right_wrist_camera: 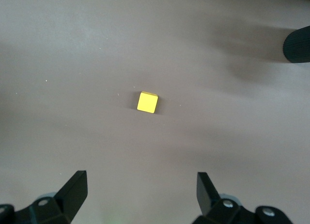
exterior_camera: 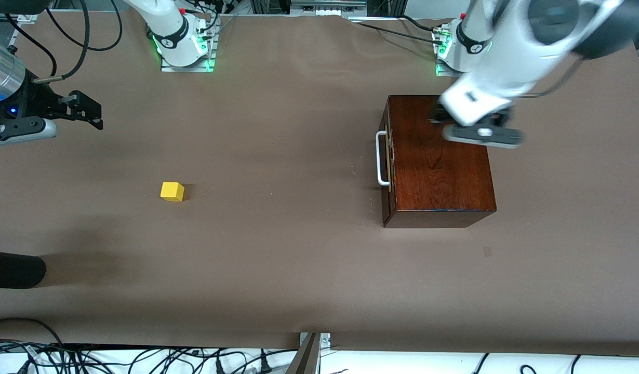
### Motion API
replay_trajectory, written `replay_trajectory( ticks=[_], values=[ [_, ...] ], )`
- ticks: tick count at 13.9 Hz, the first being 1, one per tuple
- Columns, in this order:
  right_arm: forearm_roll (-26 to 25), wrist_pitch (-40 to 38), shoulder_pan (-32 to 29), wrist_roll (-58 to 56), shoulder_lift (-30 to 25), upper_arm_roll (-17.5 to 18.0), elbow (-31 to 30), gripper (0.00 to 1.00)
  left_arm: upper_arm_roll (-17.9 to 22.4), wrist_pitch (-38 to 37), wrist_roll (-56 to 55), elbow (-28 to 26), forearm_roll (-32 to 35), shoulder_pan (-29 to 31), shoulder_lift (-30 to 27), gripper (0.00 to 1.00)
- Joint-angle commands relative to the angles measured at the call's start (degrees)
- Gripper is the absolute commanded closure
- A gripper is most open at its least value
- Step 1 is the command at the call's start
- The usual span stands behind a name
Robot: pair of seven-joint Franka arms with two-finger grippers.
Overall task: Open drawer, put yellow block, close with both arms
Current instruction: 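Reach the left gripper to the drawer's metal handle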
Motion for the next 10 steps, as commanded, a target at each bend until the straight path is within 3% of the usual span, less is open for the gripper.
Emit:
replay_trajectory(
  ticks=[1, 4, 10],
  values=[
    [0.35, -0.03, 0.01, 0.33, -0.18, 0.05, 0.63, 0.0, -1.72, 4.46, -8.68, 1.07, 0.61, -3.7, 5.4, 0.0],
    [0.35, -0.11, 0.01, 0.42, -0.17, 0.05, 0.63, 0.0, -1.72, 10.98, -15.38, 1.07, 3.75, -8.53, 11.11, 0.0],
    [0.35, -0.03, 0.01, 0.33, -0.18, 0.05, 0.63, 0.0, -1.8, 11.43, -29.8, 4.94, 19.49, -17.16, 23.07, 0.0]
  ],
)
